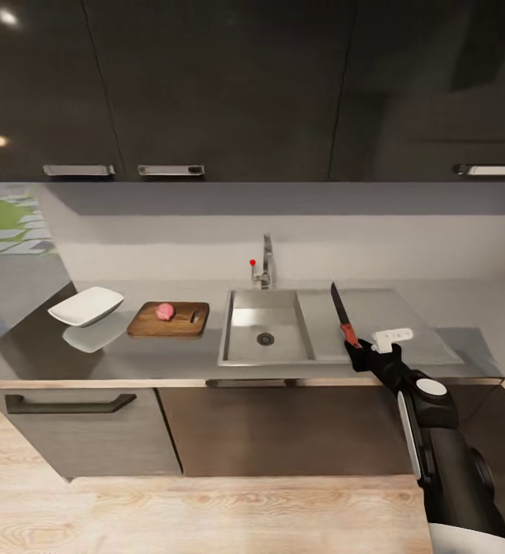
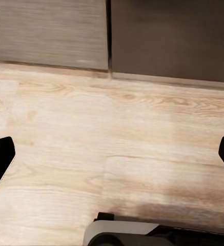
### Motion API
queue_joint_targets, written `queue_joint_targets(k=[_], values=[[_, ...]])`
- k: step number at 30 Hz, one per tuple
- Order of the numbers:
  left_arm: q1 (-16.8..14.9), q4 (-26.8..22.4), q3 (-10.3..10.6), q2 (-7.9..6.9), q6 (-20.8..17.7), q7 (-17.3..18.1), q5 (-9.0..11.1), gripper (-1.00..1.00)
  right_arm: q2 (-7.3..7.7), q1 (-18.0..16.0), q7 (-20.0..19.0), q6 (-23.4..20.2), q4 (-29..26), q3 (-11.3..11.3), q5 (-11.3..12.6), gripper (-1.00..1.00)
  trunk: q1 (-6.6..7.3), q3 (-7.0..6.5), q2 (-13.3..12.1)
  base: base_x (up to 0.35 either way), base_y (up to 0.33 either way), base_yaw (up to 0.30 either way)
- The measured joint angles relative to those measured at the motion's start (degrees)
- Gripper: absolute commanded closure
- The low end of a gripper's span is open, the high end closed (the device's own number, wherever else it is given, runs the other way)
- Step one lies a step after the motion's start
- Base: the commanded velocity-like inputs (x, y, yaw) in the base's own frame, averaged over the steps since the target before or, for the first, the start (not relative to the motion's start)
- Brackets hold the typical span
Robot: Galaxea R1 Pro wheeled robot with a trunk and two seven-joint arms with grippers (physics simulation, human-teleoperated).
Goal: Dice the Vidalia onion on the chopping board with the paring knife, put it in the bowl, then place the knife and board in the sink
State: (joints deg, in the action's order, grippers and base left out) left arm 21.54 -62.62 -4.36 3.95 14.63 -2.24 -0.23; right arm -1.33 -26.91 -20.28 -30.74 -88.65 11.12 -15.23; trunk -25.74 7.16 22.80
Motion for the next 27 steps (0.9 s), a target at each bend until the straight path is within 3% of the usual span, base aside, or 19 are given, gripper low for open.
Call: queue_joint_targets(k=[9,20,27], values=[[0.0,0.1,0.0,0.06,0.0,0.0,0.0,-1.0,0.0,0.0,0.0,0.0,0.1,0.0,0.0,1.0,0.0,0.0,0.0,0.0,0.283,0.018],[0.0,0.1,0.0,0.05,-0.1,0.0,0.0,-1.0,0.0,0.0,0.0,0.0,0.1,0.0,0.0,1.0,0.0,0.0,0.0,0.003,0.284,0.176],[0.0,0.1,0.0,0.04,-0.1,0.1,0.0,-1.0,0.08,0.0,0.0,0.1,0.1,0.0,0.0,1.0,0.01,0.0,0.0,0.09,0.284,0.03]])
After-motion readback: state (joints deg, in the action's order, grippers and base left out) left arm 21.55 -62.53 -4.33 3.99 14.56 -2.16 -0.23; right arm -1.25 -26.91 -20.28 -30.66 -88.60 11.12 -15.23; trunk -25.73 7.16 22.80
